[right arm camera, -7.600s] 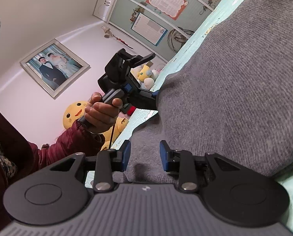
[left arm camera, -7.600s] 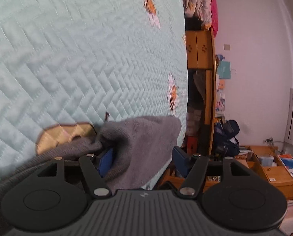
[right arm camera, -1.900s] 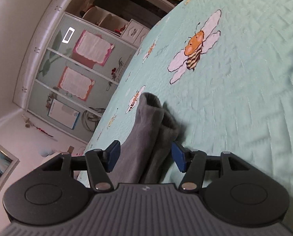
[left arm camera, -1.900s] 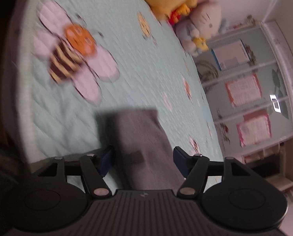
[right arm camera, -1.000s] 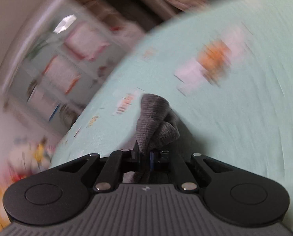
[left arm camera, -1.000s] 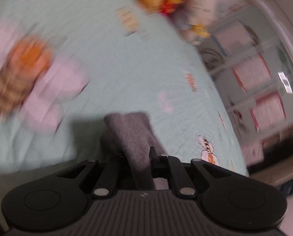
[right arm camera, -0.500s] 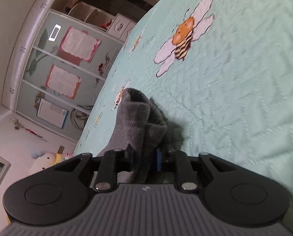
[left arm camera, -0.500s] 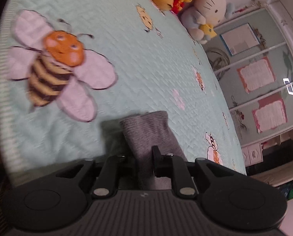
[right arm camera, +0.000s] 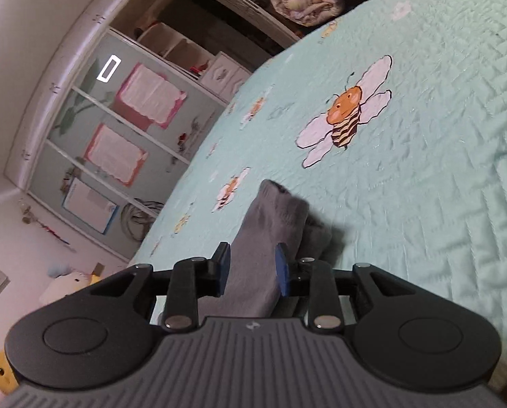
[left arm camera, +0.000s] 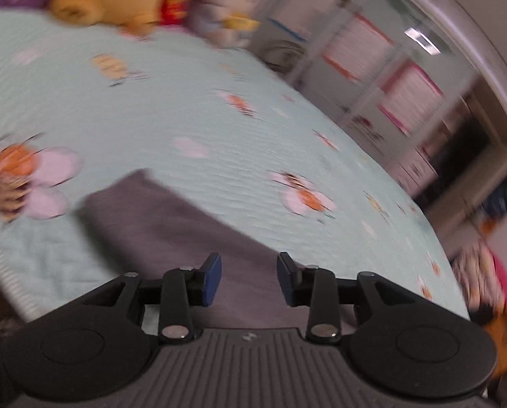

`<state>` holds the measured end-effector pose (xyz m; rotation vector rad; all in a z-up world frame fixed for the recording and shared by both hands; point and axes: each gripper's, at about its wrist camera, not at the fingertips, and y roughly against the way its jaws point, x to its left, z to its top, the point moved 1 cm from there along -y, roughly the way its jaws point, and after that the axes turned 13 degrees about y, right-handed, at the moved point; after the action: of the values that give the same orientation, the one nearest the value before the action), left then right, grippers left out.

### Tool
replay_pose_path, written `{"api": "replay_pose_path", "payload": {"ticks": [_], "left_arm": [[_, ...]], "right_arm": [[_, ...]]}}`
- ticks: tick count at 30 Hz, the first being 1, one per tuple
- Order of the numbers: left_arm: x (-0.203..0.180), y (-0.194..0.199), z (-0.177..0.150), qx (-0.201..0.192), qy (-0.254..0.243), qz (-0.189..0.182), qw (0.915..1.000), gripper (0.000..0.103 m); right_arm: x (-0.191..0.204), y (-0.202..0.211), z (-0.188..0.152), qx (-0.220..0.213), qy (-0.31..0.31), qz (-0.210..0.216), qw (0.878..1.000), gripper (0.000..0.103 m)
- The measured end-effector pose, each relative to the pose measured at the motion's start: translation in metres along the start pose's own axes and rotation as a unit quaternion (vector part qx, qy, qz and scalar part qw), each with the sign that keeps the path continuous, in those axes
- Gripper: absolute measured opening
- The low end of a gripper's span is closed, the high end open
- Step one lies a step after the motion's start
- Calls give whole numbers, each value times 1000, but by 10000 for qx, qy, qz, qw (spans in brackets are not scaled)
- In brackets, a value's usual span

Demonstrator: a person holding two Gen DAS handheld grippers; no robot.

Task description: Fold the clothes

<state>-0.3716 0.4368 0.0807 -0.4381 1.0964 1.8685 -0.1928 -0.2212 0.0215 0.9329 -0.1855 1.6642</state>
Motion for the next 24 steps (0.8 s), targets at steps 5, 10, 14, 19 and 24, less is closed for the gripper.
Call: {"api": "replay_pose_path", "payload": {"ticks": [5,10,14,19,24], "left_arm": [[-13,-18,-8,346,-300,-128,9989,51],[-20,-24,-15,659,-627,-358,9952,51],[-25,-29,-21,908,-887,-541,9904,53],[-13,-28,-47,1844,397,-851,9784,65],[2,-52,-75,2609,1361,-784,9525,64]], "right_arm": [[2,-27,-8,287,192,-445,9984,30],[6,-29,-16,240,376,-245,9987,26],[8,-34,-20,357,348,-151,9986,12],[13,-32,-25,394,223,14,9990,3],[13,-28,-29,449,-87,225,9987,3]]}}
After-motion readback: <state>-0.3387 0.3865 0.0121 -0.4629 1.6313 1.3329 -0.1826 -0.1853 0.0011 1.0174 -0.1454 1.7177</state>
